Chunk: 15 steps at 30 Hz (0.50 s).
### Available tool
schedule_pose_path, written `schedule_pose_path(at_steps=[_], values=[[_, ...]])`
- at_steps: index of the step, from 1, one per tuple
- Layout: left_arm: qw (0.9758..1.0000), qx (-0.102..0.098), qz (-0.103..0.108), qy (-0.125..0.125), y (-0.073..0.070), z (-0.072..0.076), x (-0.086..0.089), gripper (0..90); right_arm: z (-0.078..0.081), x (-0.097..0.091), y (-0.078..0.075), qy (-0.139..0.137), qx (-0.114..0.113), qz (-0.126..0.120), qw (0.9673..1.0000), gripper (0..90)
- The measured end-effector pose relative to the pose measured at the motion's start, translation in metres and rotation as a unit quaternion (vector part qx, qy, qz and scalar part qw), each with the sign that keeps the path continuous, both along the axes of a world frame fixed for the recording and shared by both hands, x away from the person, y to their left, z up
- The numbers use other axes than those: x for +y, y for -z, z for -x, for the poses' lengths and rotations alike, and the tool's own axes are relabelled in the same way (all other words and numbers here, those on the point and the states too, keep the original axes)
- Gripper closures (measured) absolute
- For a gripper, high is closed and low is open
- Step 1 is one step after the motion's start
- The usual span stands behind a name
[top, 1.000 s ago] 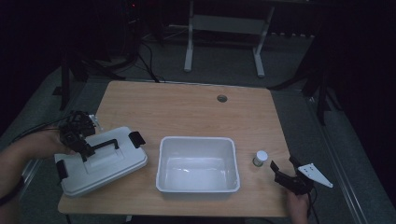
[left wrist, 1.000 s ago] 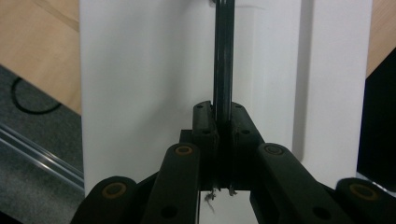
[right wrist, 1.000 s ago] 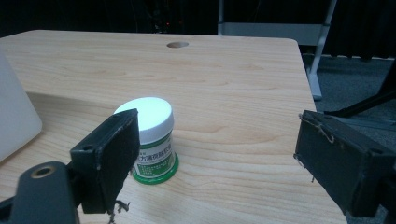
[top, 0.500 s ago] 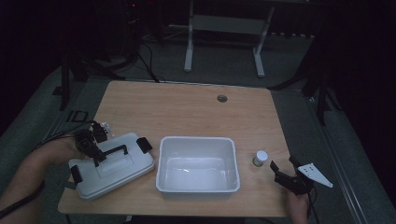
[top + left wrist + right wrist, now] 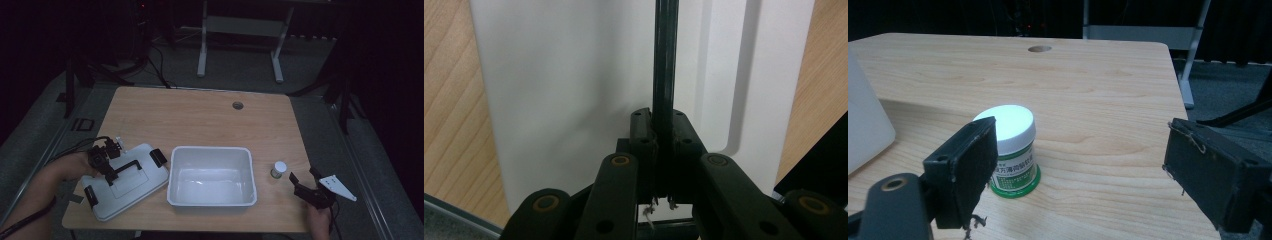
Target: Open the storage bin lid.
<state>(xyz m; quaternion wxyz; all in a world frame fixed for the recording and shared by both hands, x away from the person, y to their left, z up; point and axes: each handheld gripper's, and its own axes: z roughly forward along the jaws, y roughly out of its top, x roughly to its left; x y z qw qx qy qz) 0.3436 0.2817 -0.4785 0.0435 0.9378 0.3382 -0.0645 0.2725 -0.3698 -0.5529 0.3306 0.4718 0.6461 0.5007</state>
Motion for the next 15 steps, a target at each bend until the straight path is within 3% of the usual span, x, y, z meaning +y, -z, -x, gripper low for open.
schedule_pose_path(at_steps=[8,15], values=[[1.0000,-0.007,0.004,0.001,0.0021,-0.0014,0.0031,81.9,0.0000,0.0000,0.0000,0.000,0.000,0.000,1.0000,13.6],[0.9999,0.000,-0.010,-0.004,0.0071,-0.0036,0.0041,70.7,-0.0003,0.0023,-0.0002,-0.003,0.006,0.008,1.0000,13.6]])
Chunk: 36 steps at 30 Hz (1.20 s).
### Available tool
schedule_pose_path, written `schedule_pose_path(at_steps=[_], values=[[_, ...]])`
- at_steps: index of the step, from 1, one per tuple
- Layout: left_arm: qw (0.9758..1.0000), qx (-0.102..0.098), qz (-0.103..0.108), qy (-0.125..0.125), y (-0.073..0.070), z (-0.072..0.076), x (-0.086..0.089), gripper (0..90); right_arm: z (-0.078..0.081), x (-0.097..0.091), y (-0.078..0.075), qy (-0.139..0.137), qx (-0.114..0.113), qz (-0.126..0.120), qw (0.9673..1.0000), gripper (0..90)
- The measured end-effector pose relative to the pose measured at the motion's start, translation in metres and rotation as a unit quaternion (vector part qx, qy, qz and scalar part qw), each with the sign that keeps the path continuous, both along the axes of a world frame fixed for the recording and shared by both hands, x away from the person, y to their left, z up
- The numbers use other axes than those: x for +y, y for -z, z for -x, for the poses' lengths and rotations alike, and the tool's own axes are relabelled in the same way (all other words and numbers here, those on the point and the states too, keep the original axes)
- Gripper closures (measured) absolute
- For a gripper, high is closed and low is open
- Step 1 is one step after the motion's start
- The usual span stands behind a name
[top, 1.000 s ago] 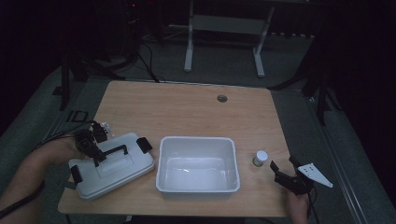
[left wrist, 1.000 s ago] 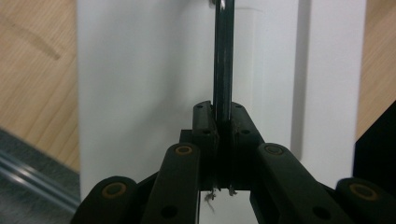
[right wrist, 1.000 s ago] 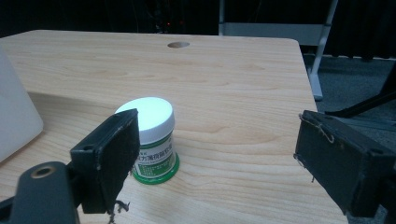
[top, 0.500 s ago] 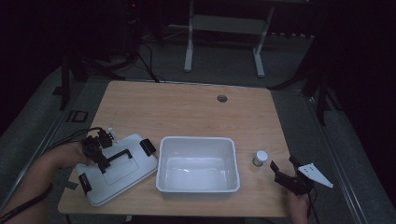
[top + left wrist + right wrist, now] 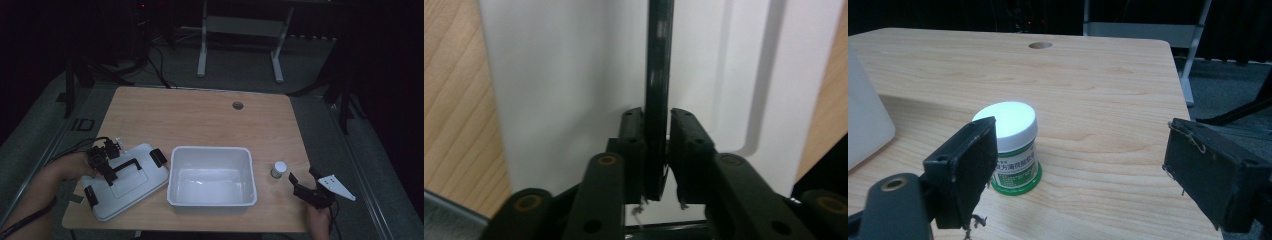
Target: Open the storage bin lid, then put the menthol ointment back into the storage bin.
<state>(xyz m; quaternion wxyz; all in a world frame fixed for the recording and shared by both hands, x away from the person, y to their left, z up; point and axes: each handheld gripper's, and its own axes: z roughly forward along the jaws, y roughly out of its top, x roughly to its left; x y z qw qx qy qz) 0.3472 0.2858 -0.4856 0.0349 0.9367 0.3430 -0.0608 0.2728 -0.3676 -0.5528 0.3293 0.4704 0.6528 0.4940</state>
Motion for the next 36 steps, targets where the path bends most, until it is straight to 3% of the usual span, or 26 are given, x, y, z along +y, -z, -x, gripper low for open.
schedule_pose_path(at_steps=[3,8,9,12,13,15,18,21,25,26,28,29,30,31,32,33,34,35,36], values=[[0.9998,-0.021,0.006,0.000,-0.003,-0.001,0.001,57.4,-0.001,0.000,0.000,-0.004,0.007,-0.002,1.0000,13.6],[0.9993,-0.038,0.005,0.001,-0.005,-0.001,0.002,55.7,-0.003,-0.003,-0.001,-0.017,0.028,-0.008,0.9994,13.5],[0.9994,-0.034,0.009,-0.004,-0.005,-0.001,0.003,48.8,0.000,-0.003,-0.001,-0.021,0.035,-0.005,0.9992,13.4],[0.9994,-0.034,0.011,-0.007,-0.005,-0.001,0.003,44.2,0.002,-0.005,-0.001,-0.025,0.047,-0.001,0.9986,13.3],[0.9993,-0.034,0.013,-0.009,-0.005,-0.001,0.003,37.1,0.004,-0.008,-0.002,-0.027,0.065,0.004,0.9975,13.2],[0.9991,-0.037,0.013,-0.014,-0.006,-0.001,0.003,31.6,0.005,-0.012,-0.002,-0.037,0.082,-0.003,0.9960,13.2],[0.9993,-0.031,0.010,-0.020,-0.006,-0.001,0.003,29.2,0.005,-0.014,-0.003,-0.044,0.096,-0.002,0.9944,13.2],[0.9992,-0.024,0.013,-0.028,-0.007,0.001,0.004,27.4,0.004,-0.015,-0.007,-0.057,0.118,0.012,0.9914,13.2],[0.9993,-0.026,0.008,-0.026,-0.008,0.002,0.005,27.3,0.003,-0.014,-0.009,-0.063,0.129,0.026,0.9892,13.2],[0.9994,-0.025,0.006,-0.023,-0.008,0.003,0.006,27.5,-0.001,-0.012,-0.013,-0.075,0.160,0.051,0.9830,13.0],[0.9995,-0.019,0.005,-0.026,-0.008,0.004,0.007,27.5,-0.003,-0.008,-0.017,-0.077,0.175,0.076,0.9785,12.6],[0.9995,-0.019,0.005,-0.026,-0.008,0.004,0.007,27.5,-0.003,-0.008,-0.017,-0.077,0.175,0.076,0.9785,12.6],[0.9995,-0.015,0.003,-0.027,-0.007,0.005,0.008,27.5,-0.007,-0.004,-0.020,-0.075,0.200,0.109,0.9708,12.3],[0.9995,-0.015,0.003,-0.027,-0.007,0.005,0.008,27.5,-0.007,-0.004,-0.020,-0.075,0.200,0.109,0.9708,12.3],[0.9996,-0.014,0.003,-0.025,-0.006,0.005,0.008,27.5,-0.009,-0.003,-0.021,-0.079,0.210,0.113,0.9678,12.1],[0.9996,-0.011,-0.001,-0.026,-0.005,0.006,0.009,27.7,-0.014,-0.003,-0.023,-0.090,0.237,0.121,0.9596,12.0],[0.9996,-0.010,-0.002,-0.025,-0.005,0.006,0.009,27.6,-0.016,-0.003,-0.024,-0.093,0.244,0.126,0.9571,12.0],[0.9996,-0.010,-0.002,-0.025,-0.005,0.006,0.009,27.6,-0.016,-0.003,-0.024,-0.093,0.244,0.126,0.9571,12.0],[0.9996,-0.010,-0.002,-0.025,-0.005,0.006,0.009,27.6,-0.018,-0.003,-0.025,-0.091,0.256,0.134,0.9533,12.0]])
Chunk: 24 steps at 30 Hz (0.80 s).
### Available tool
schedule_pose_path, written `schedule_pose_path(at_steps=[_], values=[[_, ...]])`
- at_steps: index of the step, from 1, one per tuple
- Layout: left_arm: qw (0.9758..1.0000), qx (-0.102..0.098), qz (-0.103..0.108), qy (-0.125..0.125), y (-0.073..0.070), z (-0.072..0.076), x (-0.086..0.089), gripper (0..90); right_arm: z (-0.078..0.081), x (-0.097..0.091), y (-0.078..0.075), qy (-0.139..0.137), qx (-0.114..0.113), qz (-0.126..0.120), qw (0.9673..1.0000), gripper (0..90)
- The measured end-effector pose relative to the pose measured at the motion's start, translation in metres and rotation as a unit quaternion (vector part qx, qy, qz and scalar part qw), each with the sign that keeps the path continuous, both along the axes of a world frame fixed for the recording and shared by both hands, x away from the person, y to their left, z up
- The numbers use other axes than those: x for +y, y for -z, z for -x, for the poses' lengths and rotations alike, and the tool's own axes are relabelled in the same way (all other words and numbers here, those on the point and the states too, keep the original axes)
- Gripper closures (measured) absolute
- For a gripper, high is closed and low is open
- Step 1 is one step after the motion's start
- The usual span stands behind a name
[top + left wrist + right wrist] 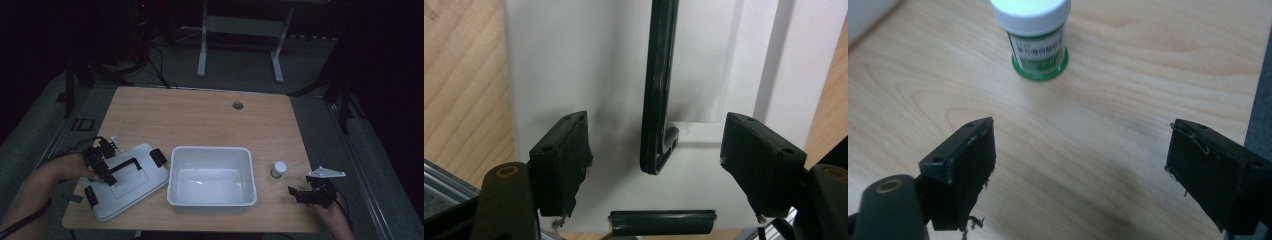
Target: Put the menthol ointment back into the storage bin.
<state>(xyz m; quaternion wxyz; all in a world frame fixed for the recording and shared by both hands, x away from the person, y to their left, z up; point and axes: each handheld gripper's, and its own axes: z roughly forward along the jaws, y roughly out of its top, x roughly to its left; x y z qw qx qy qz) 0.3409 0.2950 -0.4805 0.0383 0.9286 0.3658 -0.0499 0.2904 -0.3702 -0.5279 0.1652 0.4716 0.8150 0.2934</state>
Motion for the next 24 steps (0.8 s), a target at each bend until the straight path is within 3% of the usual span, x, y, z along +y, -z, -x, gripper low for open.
schedule_pose_path(at_steps=[1,2,4,5,6,9,10,13,14,21,23,24], values=[[1.0000,-0.003,0.000,0.002,0.000,0.000,0.001,27.8,-0.005,0.001,-0.002,-0.003,0.029,0.018,0.9994,12.0],[1.0000,-0.004,0.000,0.003,0.000,0.001,0.001,27.8,-0.005,0.001,-0.002,-0.003,0.029,0.018,0.9994,12.0],[1.0000,-0.002,0.001,0.000,-0.001,0.002,0.003,27.9,-0.009,0.004,-0.005,-0.018,0.076,0.048,0.9958,12.1],[1.0000,-0.002,0.001,0.000,-0.001,0.002,0.003,27.9,-0.009,0.004,-0.005,-0.018,0.076,0.048,0.9958,12.1],[1.0000,0.001,-0.001,0.000,-0.001,0.002,0.004,27.9,-0.013,0.007,-0.007,-0.016,0.107,0.075,0.9913,12.0],[1.0000,0.002,-0.004,-0.003,-0.002,0.004,0.006,27.9,-0.020,0.010,-0.011,-0.022,0.154,0.090,0.9837,12.0],[1.0000,0.002,-0.004,-0.003,-0.002,0.004,0.006,27.9,-0.020,0.010,-0.011,-0.022,0.154,0.090,0.9837,12.0],[1.0000,0.002,-0.001,0.000,-0.002,0.005,0.006,27.9,-0.028,0.013,-0.020,-0.029,0.176,0.117,0.9769,12.0],[1.0000,0.002,-0.001,0.000,-0.002,0.005,0.006,27.8,-0.028,0.013,-0.020,-0.029,0.176,0.117,0.9769,12.0],[1.0000,0.001,-0.001,-0.002,0.000,0.002,0.003,27.9,-0.048,0.024,-0.036,-0.037,0.209,0.143,0.9668,12.0],[1.0000,0.001,-0.002,-0.001,0.000,0.002,0.002,27.8,-0.050,0.026,-0.037,-0.039,0.212,0.144,0.9659,12.0],[1.0000,0.004,-0.004,0.001,0.001,0.002,0.001,27.8,-0.053,0.028,-0.040,-0.045,0.218,0.145,0.9639,12.1]])
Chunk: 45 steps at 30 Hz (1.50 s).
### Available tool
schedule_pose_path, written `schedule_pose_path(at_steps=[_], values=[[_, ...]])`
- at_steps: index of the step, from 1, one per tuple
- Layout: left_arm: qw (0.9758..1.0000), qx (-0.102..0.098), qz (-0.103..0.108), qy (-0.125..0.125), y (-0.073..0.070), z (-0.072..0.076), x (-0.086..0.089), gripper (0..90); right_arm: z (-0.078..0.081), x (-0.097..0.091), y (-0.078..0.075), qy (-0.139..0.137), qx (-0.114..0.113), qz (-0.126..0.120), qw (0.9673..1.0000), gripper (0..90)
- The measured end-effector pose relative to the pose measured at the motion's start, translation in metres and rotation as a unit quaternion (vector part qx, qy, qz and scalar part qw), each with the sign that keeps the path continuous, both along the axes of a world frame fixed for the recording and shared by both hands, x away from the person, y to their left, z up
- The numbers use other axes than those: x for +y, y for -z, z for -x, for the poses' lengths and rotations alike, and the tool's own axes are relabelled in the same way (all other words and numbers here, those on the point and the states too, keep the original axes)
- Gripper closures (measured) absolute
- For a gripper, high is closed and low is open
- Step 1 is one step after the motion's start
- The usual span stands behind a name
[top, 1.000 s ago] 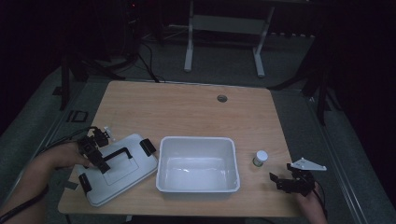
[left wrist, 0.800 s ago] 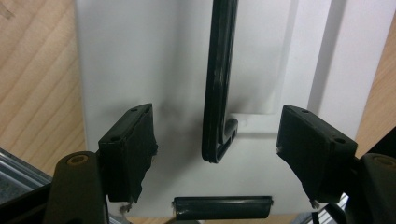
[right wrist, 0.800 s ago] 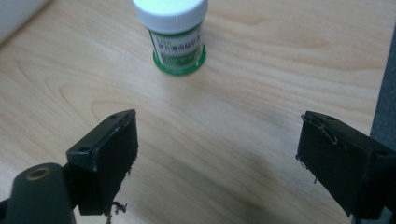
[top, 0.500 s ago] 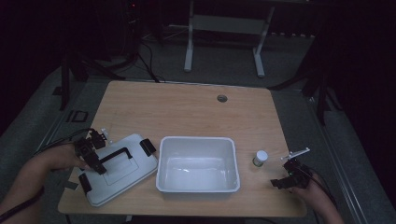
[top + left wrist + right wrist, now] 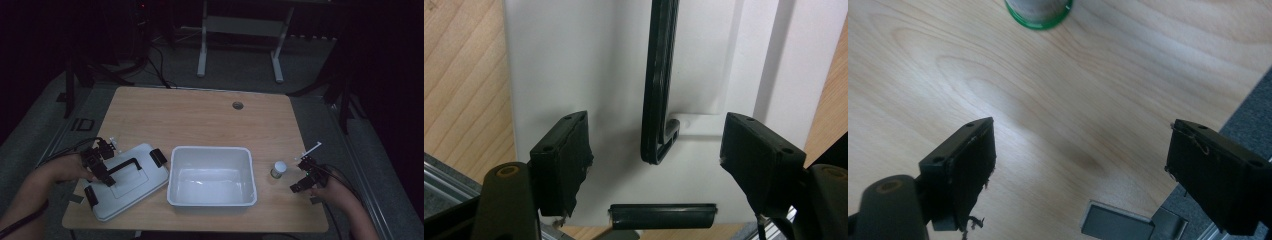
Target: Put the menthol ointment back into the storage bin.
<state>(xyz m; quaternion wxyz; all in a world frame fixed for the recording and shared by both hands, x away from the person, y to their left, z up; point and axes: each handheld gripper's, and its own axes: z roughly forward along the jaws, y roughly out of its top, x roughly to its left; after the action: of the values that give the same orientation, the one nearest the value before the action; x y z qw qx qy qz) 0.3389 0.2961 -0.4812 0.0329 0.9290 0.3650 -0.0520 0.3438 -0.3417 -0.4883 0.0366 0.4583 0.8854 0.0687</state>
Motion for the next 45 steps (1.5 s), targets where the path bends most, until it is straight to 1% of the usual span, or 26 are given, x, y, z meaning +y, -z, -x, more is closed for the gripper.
schedule_pose_path(at_steps=[1,2,6,8,9,11,15,16,19,20,24,25,26,27,28,31,32,33,34,35,36,38,39,42,43,45], values=[[1.0000,0.000,0.000,0.000,0.000,0.000,0.000,27.9,-0.004,0.004,-0.003,-0.007,0.011,0.005,0.9999,12.1],[1.0000,-0.002,-0.004,0.003,0.001,0.000,-0.001,27.8,-0.006,0.006,-0.004,-0.012,0.015,0.009,0.9998,12.3],[1.0000,-0.003,-0.001,0.001,0.000,0.000,-0.002,27.8,-0.017,0.015,-0.011,-0.012,0.018,0.014,0.9997,12.5],[1.0000,-0.005,-0.002,0.002,0.000,0.000,-0.002,27.8,-0.019,0.017,-0.012,-0.011,0.017,0.012,0.9997,12.5],[1.0000,-0.006,0.001,0.003,-0.001,0.001,-0.002,27.8,-0.025,0.020,-0.014,-0.012,0.017,0.012,0.9997,12.6],[1.0000,-0.006,0.001,0.004,-0.001,0.001,-0.002,27.8,-0.029,0.023,-0.014,-0.010,0.020,0.007,0.9997,12.6],[1.0000,-0.006,0.003,0.002,-0.001,0.002,-0.002,27.8,-0.035,0.028,-0.014,-0.016,0.021,0.002,0.9996,14.0],[1.0000,-0.003,0.000,0.004,0.000,0.002,-0.003,27.8,-0.036,0.030,-0.014,-0.018,0.023,0.002,0.9996,14.0],[1.0000,-0.002,0.000,0.005,0.001,0.002,-0.003,27.8,-0.038,0.032,-0.013,-0.021,0.025,0.003,0.9994,14.0],[1.0000,-0.003,-0.001,0.005,0.001,0.002,-0.004,27.8,-0.042,0.037,-0.010,-0.027,0.031,0.006,0.9991,14.0],[1.0000,-0.002,0.001,0.007,0.000,0.001,-0.004,27.8,-0.047,0.042,-0.009,-0.031,0.033,0.006,0.9990,14.4],[1.0000,-0.003,0.003,0.009,0.000,0.001,-0.005,27.8,-0.050,0.048,-0.006,-0.036,0.039,0.011,0.9985,14.4],[1.0000,-0.003,0.003,0.009,0.000,0.001,-0.005,27.8,-0.050,0.048,-0.006,-0.036,0.039,0.011,0.9985,14.4],[1.0000,-0.003,0.001,0.009,0.000,0.000,-0.005,27.8,-0.052,0.052,-0.004,-0.044,0.043,0.020,0.9979,14.4],[1.0000,-0.003,0.001,0.009,0.001,0.000,-0.006,27.8,-0.053,0.054,-0.003,-0.040,0.046,0.020,0.9979,14.5],[0.9999,-0.002,-0.001,0.011,0.002,0.000,-0.007,27.8,-0.056,0.059,-0.002,-0.043,0.042,0.028,0.9978,16.9],[0.9999,-0.002,0.000,0.010,0.003,0.000,-0.007,27.8,-0.057,0.060,-0.003,-0.038,0.043,0.029,0.9980,18.1],[0.9999,-0.001,0.006,0.009,0.003,0.000,-0.007,27.8,-0.058,0.060,-0.002,-0.038,0.040,0.029,0.9980,20.6],[0.9999,-0.002,0.011,0.007,0.002,0.000,-0.006,27.8,-0.059,0.061,-0.003,-0.035,0.043,0.031,0.9980,21.2],[0.9999,-0.002,0.011,0.007,0.002,0.000,-0.006,27.8,-0.059,0.061,-0.003,-0.035,0.043,0.031,0.9980,21.2],[0.9999,-0.004,0.014,0.003,0.002,0.000,-0.005,27.8,-0.060,0.062,-0.002,-0.028,0.042,0.030,0.9983,22.6],[0.9999,-0.003,0.015,0.003,0.002,0.000,-0.005,27.8,-0.061,0.062,-0.002,-0.023,0.039,0.035,0.9984,24.3],[0.9999,-0.004,0.011,0.006,0.002,0.000,-0.005,27.8,-0.063,0.063,-0.002,-0.023,0.034,0.039,0.9984,32.9],[0.9999,-0.007,0.010,0.008,0.000,0.000,-0.004,27.8,-0.064,0.066,-0.002,-0.025,0.036,0.040,0.9982,38.4],[0.9999,-0.007,0.010,0.008,0.000,0.000,-0.004,27.8,-0.064,0.066,-0.002,-0.025,0.036,0.040,0.9982,38.4],[0.9999,-0.010,0.013,0.004,-0.001,0.000,-0.003,27.8,-0.064,0.068,-0.001,-0.024,0.041,0.043,0.9980,42.5]])
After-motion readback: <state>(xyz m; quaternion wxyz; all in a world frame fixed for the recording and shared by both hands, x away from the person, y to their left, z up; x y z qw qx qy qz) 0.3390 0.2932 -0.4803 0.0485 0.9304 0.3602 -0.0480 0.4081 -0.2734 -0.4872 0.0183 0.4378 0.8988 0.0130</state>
